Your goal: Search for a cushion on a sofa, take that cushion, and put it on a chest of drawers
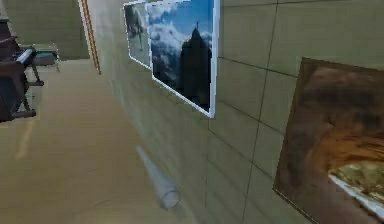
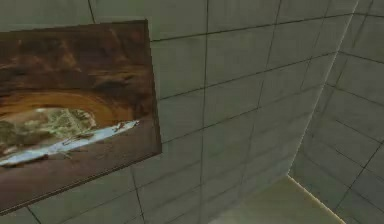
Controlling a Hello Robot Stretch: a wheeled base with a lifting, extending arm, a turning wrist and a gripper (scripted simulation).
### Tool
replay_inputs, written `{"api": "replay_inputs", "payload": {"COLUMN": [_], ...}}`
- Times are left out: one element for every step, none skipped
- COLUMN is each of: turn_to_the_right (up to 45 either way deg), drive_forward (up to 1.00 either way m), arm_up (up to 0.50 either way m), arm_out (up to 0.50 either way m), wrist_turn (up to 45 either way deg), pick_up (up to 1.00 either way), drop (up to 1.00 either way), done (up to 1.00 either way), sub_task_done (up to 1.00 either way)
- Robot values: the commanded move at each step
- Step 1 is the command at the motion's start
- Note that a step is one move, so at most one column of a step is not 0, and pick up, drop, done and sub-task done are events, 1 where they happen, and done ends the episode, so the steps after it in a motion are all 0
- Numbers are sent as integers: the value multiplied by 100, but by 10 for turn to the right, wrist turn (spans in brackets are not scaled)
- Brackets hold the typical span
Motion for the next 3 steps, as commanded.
{"api": "replay_inputs", "payload": {"turn_to_the_right": [-330, 0, 0], "drive_forward": [0, 100, 75], "arm_up": [0, 0, 0], "arm_out": [0, 0, 0], "wrist_turn": [0, 0, 0], "pick_up": [0, 0, 0], "drop": [0, 0, 0], "done": [0, 0, 0], "sub_task_done": [0, 0, 0]}}
